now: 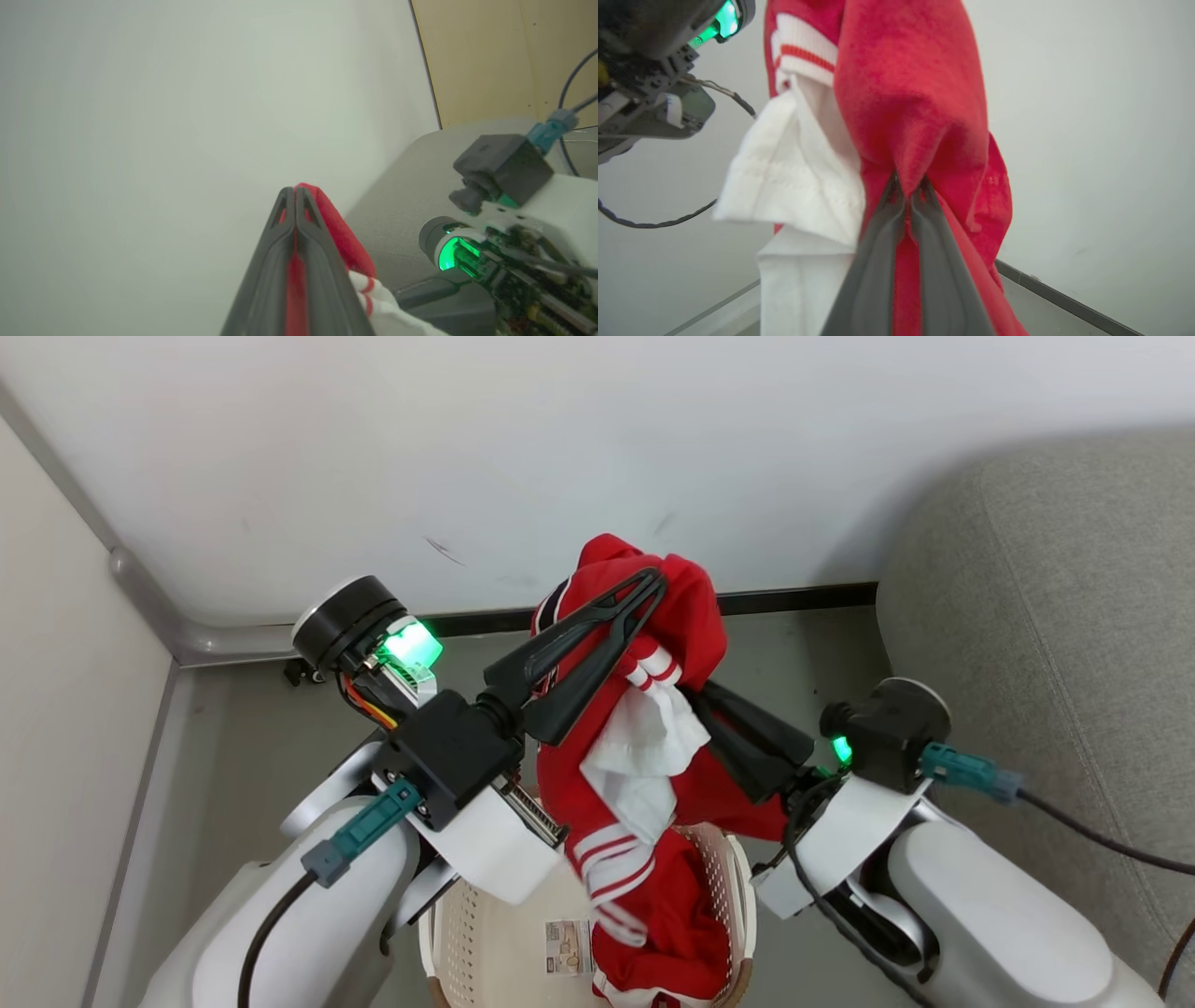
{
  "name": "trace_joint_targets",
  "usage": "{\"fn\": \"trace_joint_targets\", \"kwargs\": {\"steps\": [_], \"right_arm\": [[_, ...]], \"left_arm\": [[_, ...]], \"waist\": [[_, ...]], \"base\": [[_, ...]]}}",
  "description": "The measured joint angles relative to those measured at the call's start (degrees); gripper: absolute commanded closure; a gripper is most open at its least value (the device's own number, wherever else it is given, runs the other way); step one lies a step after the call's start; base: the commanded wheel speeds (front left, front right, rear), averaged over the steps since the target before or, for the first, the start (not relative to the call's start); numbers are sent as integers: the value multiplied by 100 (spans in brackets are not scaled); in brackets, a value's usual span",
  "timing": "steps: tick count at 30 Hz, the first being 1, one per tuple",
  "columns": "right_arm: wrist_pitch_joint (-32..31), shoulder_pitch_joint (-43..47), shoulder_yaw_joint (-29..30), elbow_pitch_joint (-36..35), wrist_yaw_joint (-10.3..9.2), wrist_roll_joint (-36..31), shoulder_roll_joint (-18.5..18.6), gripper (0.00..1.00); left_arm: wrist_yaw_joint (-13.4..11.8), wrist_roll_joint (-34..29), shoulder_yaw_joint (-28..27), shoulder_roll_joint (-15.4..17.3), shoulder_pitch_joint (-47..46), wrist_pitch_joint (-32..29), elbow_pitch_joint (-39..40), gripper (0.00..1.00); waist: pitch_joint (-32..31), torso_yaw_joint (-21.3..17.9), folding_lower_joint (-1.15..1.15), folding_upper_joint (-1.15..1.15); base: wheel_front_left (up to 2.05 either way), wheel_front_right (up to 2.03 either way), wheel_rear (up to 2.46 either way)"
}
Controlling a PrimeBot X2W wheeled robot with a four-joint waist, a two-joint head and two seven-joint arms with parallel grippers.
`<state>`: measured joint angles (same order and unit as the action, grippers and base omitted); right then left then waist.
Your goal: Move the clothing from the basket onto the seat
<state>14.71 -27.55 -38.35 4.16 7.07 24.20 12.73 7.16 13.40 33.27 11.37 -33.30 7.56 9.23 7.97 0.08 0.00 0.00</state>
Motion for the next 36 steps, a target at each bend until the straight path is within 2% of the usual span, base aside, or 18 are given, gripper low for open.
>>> {"fn": "trace_joint_targets", "kwargs": {"steps": [1,3,20,36], "right_arm": [[0,-1,60,0,0,-1,0,100],[0,0,156,0,0,-3,8,100],[0,49,924,-172,0,-194,48,100],[0,279,1599,-438,0,-341,62,100]], "left_arm": [[-4,33,-14,0,8,-29,-14,31],[-13,59,-43,7,50,-43,-20,0],[-54,381,-134,107,415,-43,-121,0],[-45,523,70,68,412,-43,-129,0]], "waist": [[5,-5,0,0],[19,-15,0,0],[190,-177,0,0],[444,-643,0,0]], "base": [[0,0,0],[0,0,0],[0,0,0],[0,0,0]]}}
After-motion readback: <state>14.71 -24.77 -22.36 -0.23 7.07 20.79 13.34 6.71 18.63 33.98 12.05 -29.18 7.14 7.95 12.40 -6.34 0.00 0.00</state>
